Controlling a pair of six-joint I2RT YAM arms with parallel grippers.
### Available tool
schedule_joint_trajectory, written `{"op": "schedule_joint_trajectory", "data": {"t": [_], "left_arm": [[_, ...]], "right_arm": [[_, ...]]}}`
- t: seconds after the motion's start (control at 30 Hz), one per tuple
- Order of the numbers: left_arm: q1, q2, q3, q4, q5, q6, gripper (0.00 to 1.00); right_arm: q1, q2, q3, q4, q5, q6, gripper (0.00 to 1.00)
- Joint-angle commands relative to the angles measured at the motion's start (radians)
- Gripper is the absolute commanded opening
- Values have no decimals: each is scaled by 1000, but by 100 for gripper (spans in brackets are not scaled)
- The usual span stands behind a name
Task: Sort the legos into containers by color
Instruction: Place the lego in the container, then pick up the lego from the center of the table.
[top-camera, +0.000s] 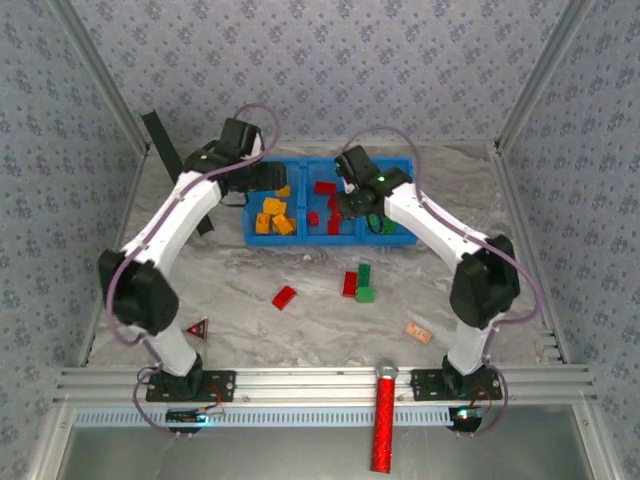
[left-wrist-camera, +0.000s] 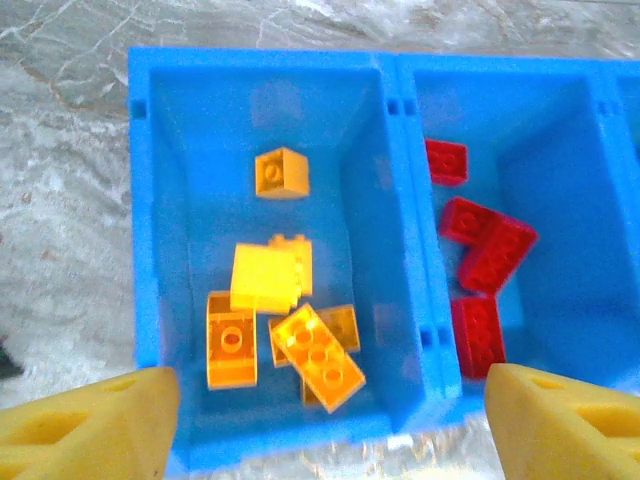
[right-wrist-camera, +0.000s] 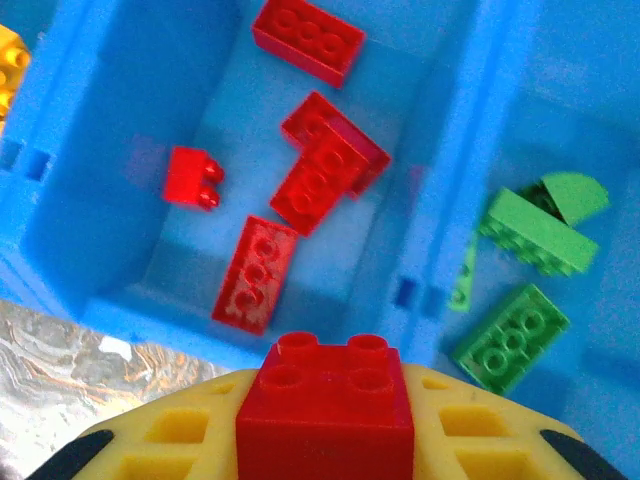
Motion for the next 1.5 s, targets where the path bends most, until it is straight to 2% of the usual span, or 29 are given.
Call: {"op": "schedule_joint_trajectory", "data": {"t": [0.0,0.2,0.37,0.6,0.8,1.03,1.3,1.47], "left_arm": [[-2,-95,-107,-53,35,13,81],[-16,-323,-314,-100,41,-32,82],[-30,-495,-462,-166,29,-98,83],[-107,-620,-601,-210,32,-177,84],[-181,-605,-656,-181,28,-228,88],[-307,-484,-746,-59,11,-243,87],[-349,-349,-786,74,-1,-204,86],[-385,-268,-768,107,-28,-169,85]], "right_arm": [[18,83,106,-21,-22,-45,27],[37,234,227,-47,-30,-59,27],[40,320,268,-50,-55,-39,30],[39,375,282,-48,-75,-25,34],[42,392,285,-47,-82,-22,38],[44,368,269,-42,-84,-23,46],[53,286,217,-45,-63,-35,48],[54,171,131,-42,-44,-52,55]]}}
